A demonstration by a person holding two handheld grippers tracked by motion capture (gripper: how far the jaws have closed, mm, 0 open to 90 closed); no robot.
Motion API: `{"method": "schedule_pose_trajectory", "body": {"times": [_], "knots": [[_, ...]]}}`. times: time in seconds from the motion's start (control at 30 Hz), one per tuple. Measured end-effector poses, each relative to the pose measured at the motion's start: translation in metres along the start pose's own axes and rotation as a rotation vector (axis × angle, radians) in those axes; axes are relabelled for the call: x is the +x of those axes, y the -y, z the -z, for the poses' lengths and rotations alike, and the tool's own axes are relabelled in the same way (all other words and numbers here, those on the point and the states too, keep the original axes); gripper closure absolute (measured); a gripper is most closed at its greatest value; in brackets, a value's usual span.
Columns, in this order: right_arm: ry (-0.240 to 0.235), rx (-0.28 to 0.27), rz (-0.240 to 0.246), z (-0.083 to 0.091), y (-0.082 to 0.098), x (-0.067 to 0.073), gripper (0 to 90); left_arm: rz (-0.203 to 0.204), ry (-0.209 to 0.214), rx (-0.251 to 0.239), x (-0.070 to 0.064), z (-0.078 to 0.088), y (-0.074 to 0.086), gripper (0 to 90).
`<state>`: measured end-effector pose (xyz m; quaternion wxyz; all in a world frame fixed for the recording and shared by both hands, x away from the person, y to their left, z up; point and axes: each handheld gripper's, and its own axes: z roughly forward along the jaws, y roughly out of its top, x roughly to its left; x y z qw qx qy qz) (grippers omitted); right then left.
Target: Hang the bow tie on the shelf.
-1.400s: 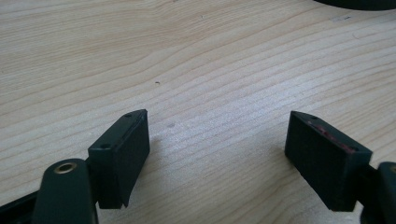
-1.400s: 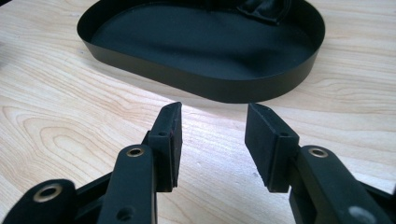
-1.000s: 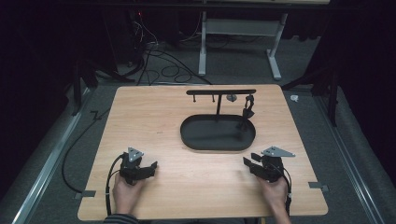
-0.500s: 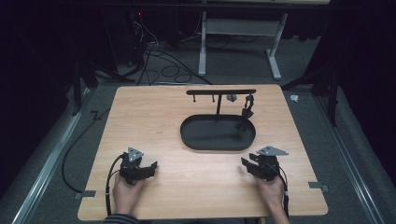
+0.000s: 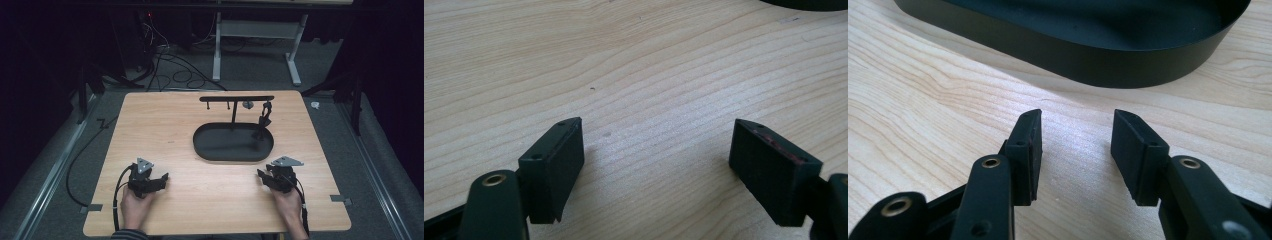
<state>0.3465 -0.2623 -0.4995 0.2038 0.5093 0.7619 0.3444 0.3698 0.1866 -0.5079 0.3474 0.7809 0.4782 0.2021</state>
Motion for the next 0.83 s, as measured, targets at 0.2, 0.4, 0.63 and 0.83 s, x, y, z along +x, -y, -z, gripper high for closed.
{"method": "schedule_pose_trajectory", "body": {"times": [0.2,0.4,0.63,0.83], "knots": [[0.010,0.000,0.015,-0.0021,-0.0002,0.0007,55.4,0.000,-0.001,0.000,0.0000,0.0000,0.0000,22.4],[0.023,-0.001,0.055,-0.0040,0.0003,0.0058,47.6,0.002,-0.001,-0.001,-0.0002,0.0001,0.0002,22.5],[0.014,0.005,0.062,-0.0041,0.0003,0.0064,43.8,0.003,-0.002,-0.004,-0.0001,0.0001,0.0003,22.6],[0.008,0.006,0.064,-0.0042,0.0002,0.0065,42.3,0.003,-0.001,-0.004,-0.0002,0.0001,0.0003,22.6]]}}
